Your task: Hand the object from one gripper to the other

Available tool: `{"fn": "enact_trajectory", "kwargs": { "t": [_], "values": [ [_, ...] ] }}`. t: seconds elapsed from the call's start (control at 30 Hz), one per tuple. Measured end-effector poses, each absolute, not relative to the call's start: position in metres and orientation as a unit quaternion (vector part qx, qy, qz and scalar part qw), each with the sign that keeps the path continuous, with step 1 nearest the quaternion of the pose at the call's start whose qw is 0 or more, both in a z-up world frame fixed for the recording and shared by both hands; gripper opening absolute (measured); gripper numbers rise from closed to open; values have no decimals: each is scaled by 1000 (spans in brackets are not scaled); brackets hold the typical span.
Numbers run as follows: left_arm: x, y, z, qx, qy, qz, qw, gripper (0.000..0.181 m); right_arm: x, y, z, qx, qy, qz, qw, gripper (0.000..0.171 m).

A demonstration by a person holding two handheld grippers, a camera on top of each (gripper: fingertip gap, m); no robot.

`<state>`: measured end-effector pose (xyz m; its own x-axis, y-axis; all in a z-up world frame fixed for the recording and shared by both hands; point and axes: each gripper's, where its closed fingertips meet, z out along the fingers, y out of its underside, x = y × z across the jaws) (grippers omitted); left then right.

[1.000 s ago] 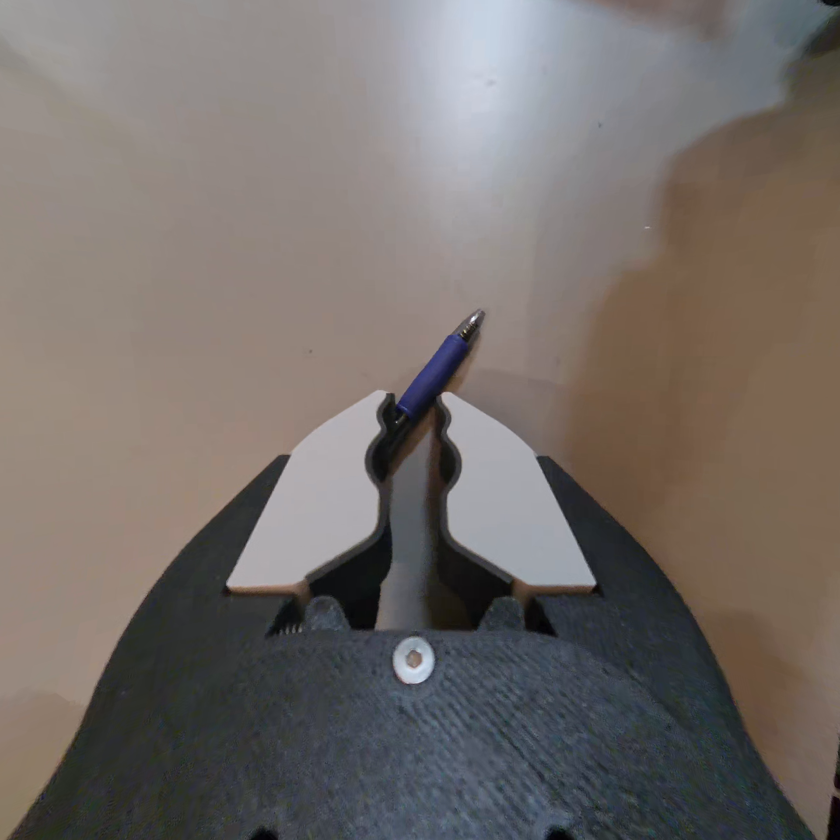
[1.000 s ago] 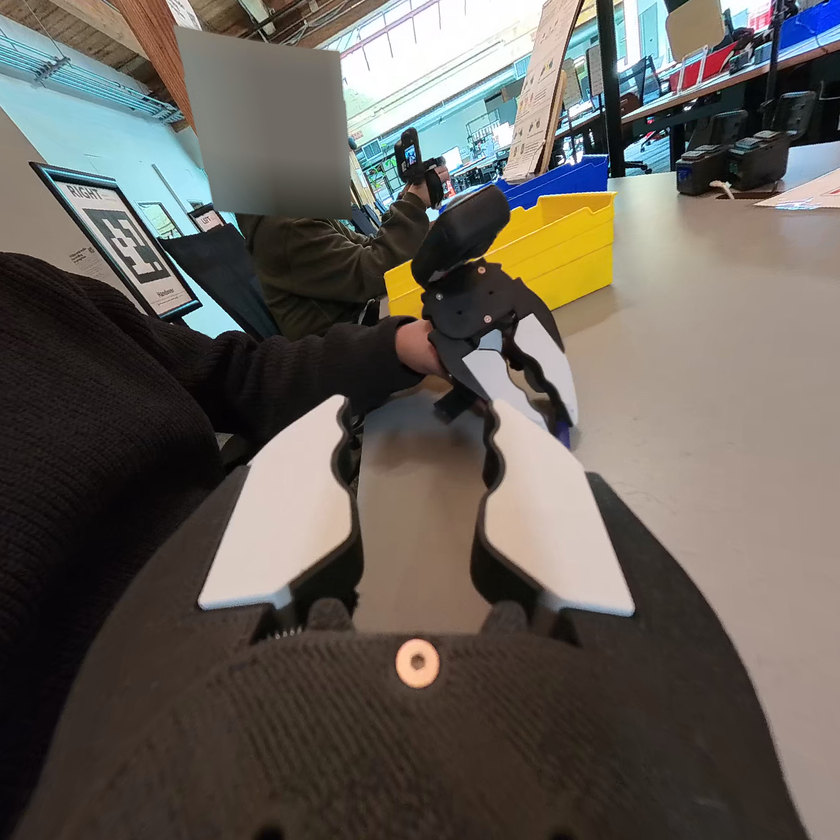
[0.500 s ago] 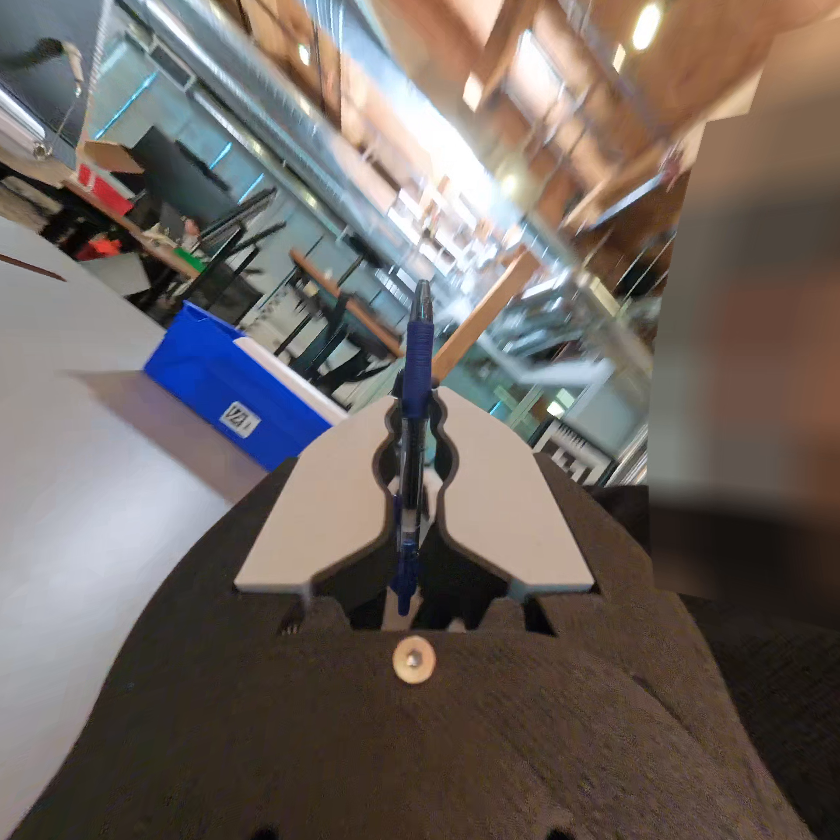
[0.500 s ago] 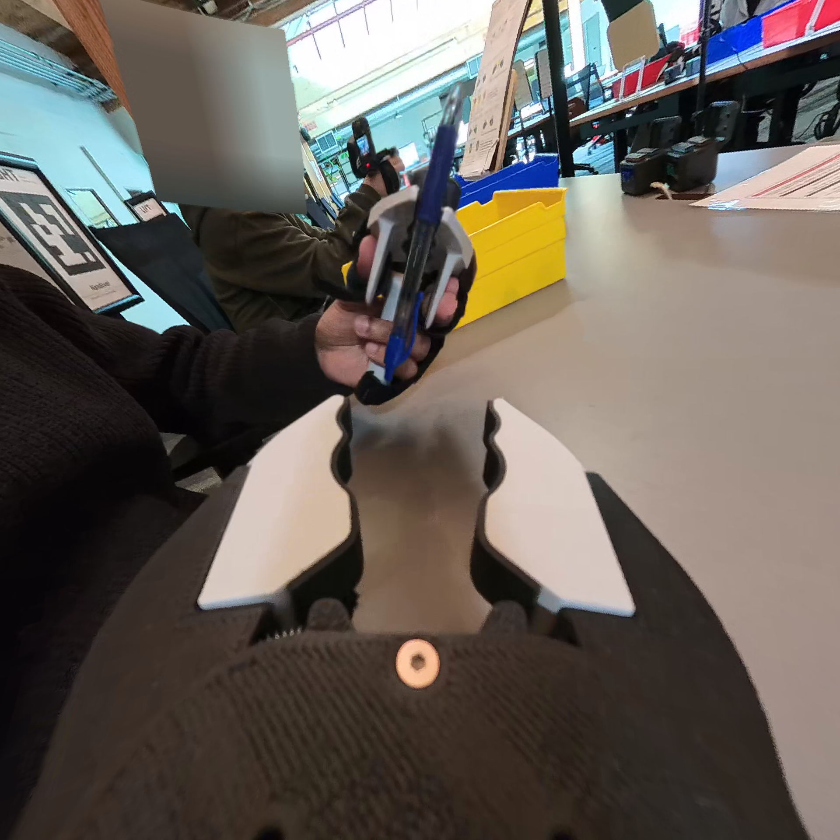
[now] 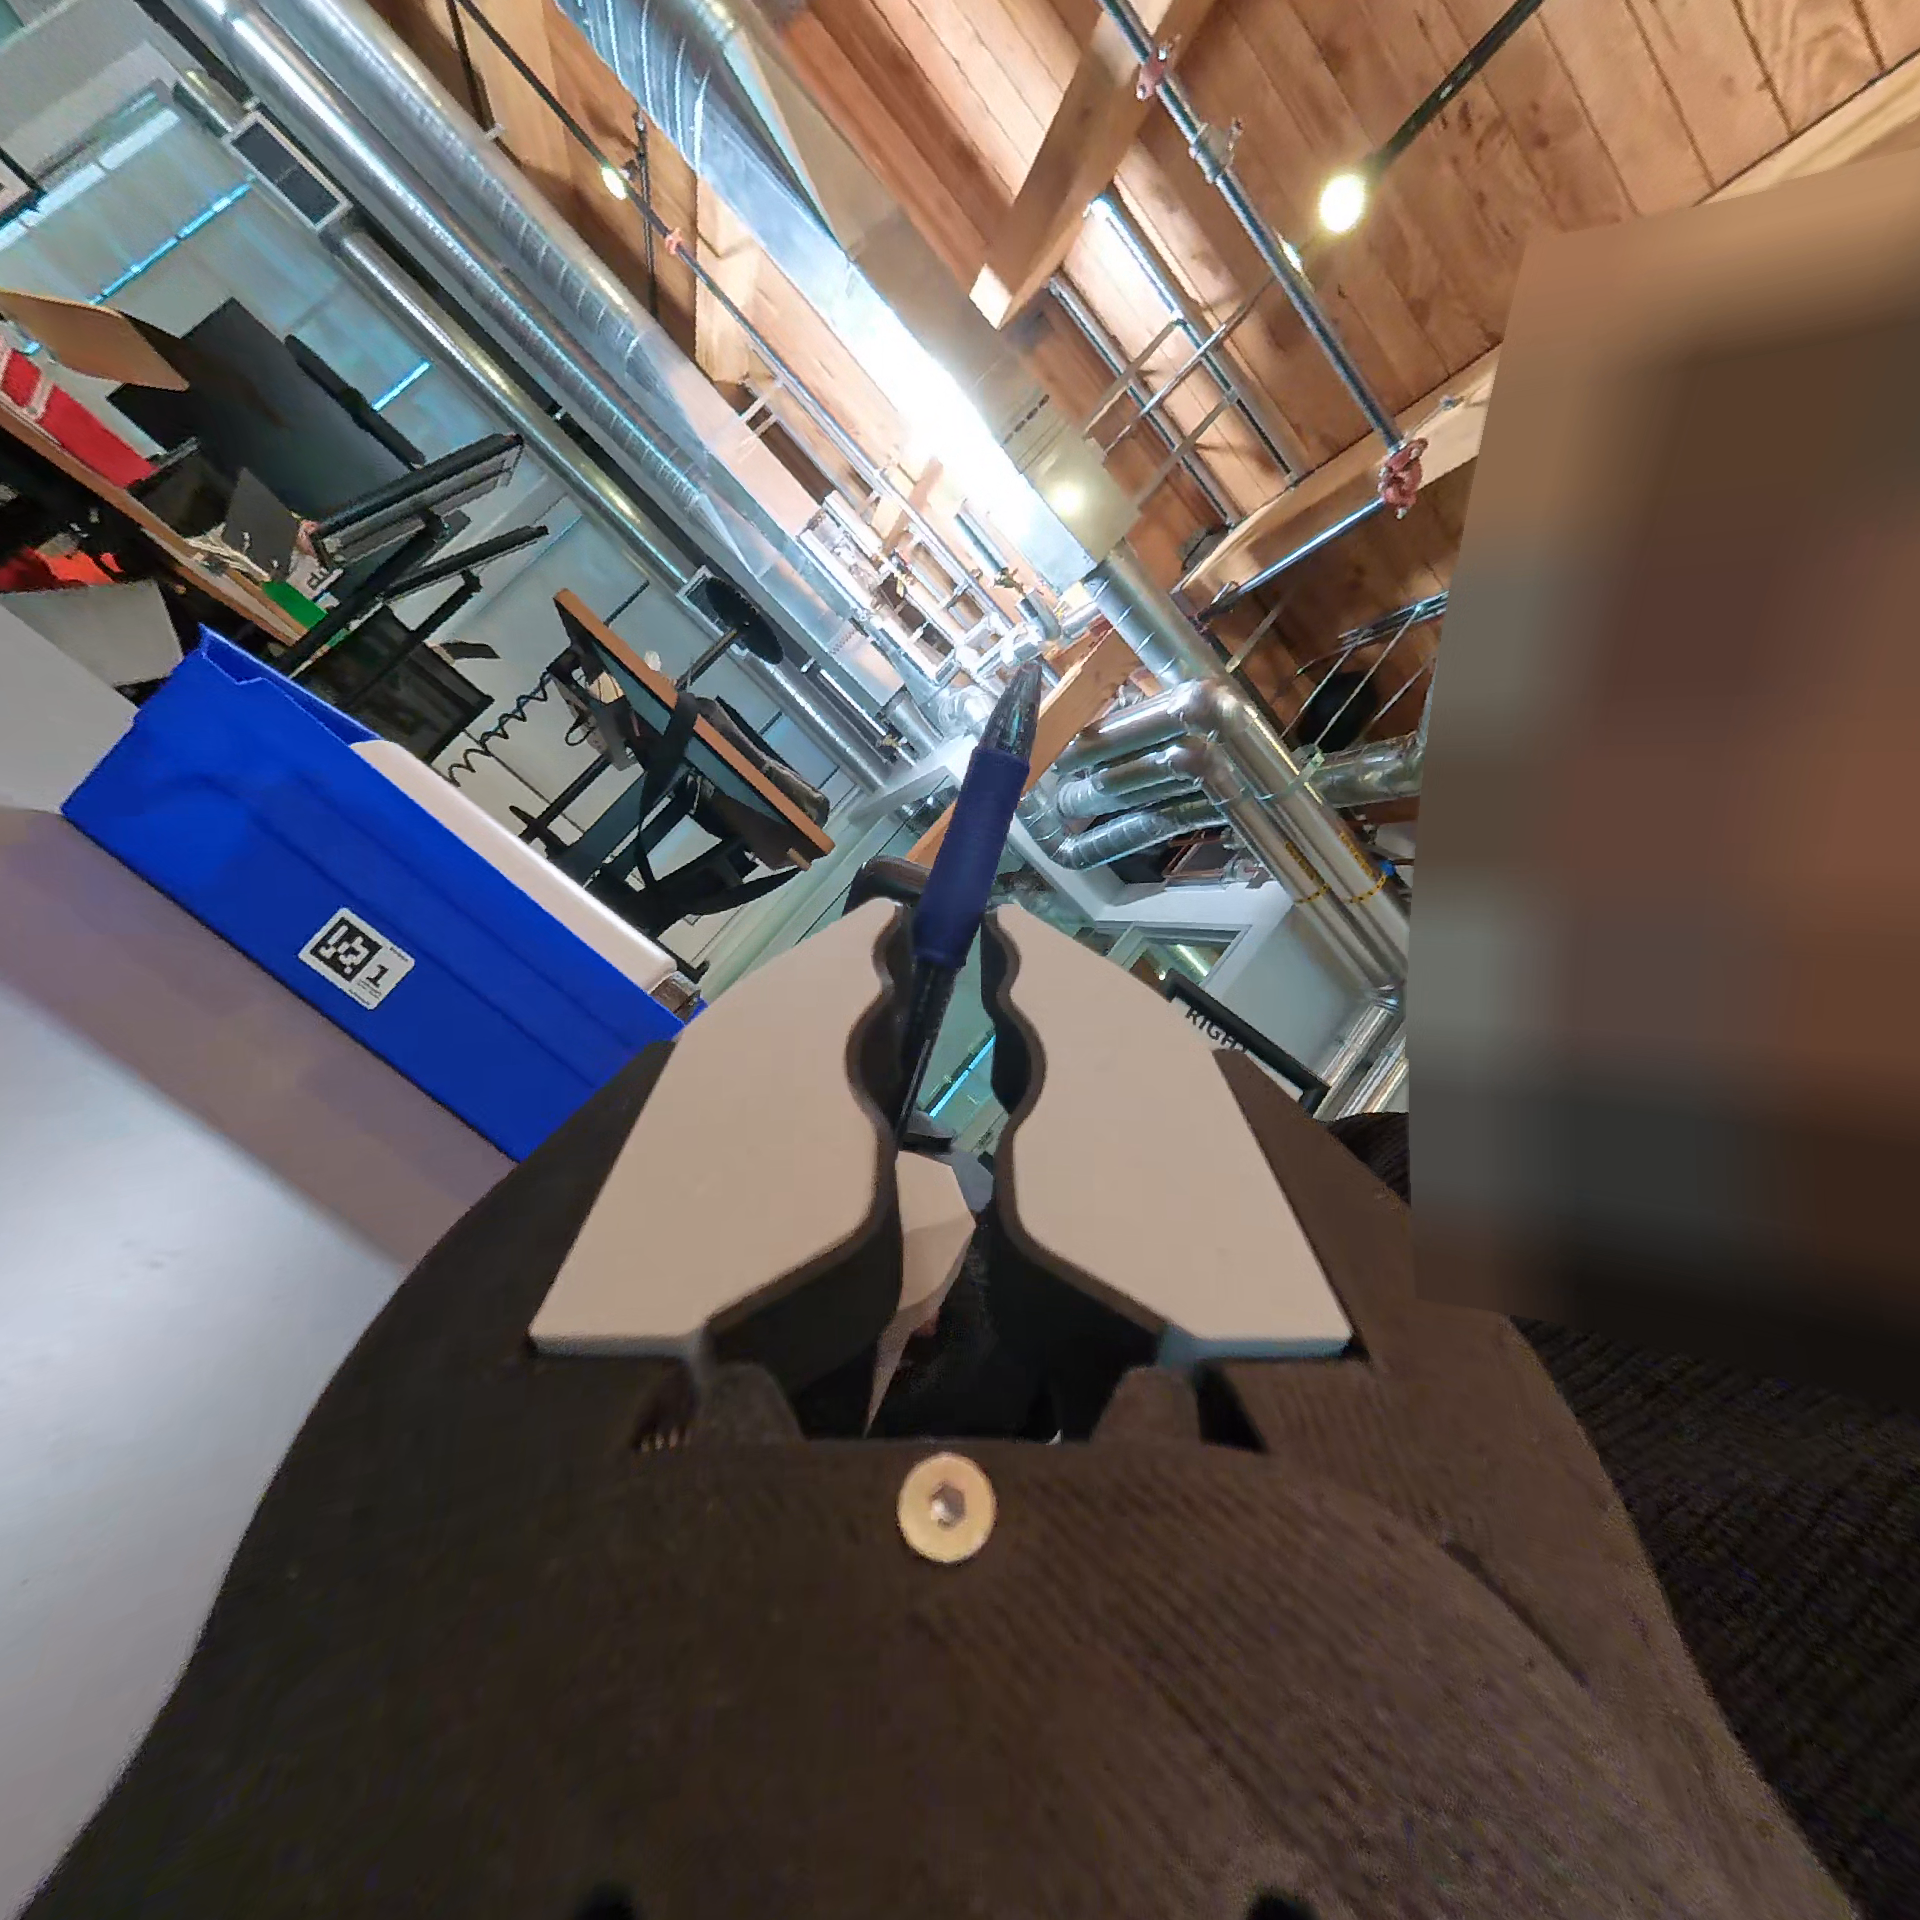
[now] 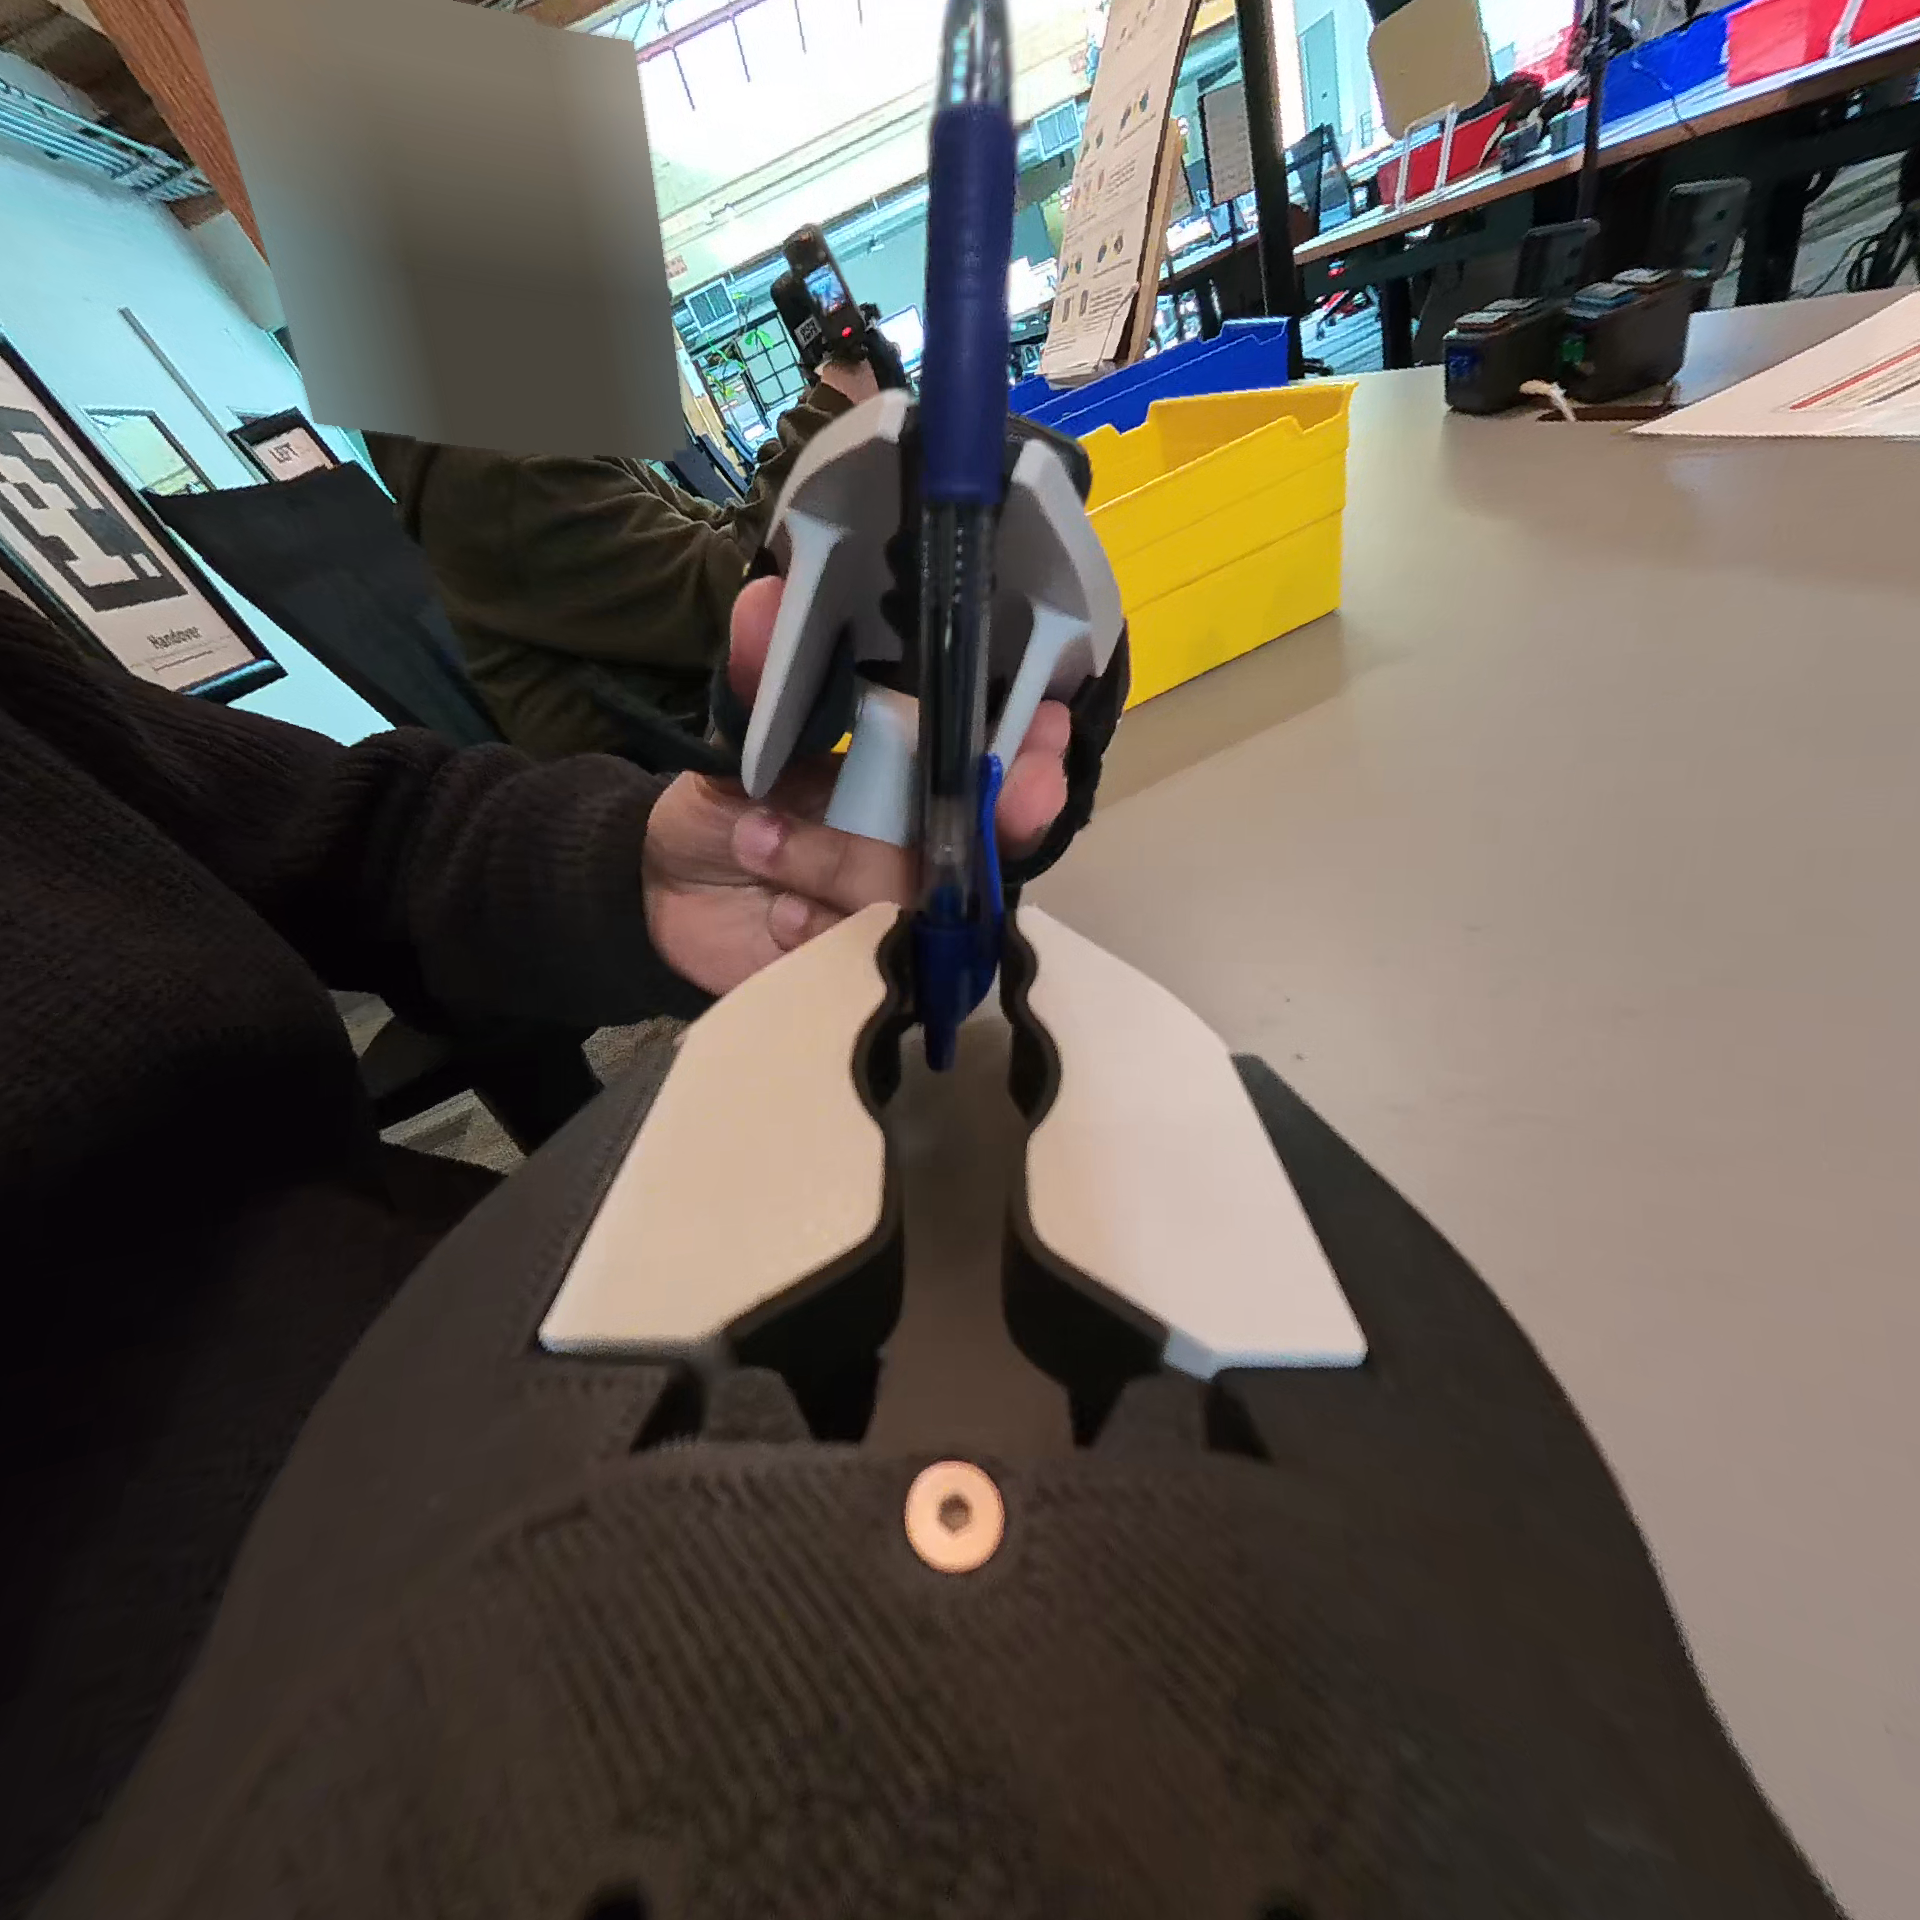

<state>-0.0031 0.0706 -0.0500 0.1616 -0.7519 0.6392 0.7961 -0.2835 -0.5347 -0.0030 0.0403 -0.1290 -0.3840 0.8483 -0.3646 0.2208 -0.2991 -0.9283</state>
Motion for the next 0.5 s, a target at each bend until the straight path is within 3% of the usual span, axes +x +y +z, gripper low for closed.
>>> {"fn": "enact_trajectory", "kwargs": {
  "t": [0.07,0.33,0.5],
  "values": [
    [-7,71,-49,-474,-20,-641,604,13,-2,45,-125,-498,-529,640,251,16],
    [-14,84,-61,-520,-54,-592,614,90,11,62,-89,-476,-499,668,280,16],
    [-7,83,-66,-515,-62,-633,575,87,40,114,-44,-493,-452,647,367,16]
  ]
}}
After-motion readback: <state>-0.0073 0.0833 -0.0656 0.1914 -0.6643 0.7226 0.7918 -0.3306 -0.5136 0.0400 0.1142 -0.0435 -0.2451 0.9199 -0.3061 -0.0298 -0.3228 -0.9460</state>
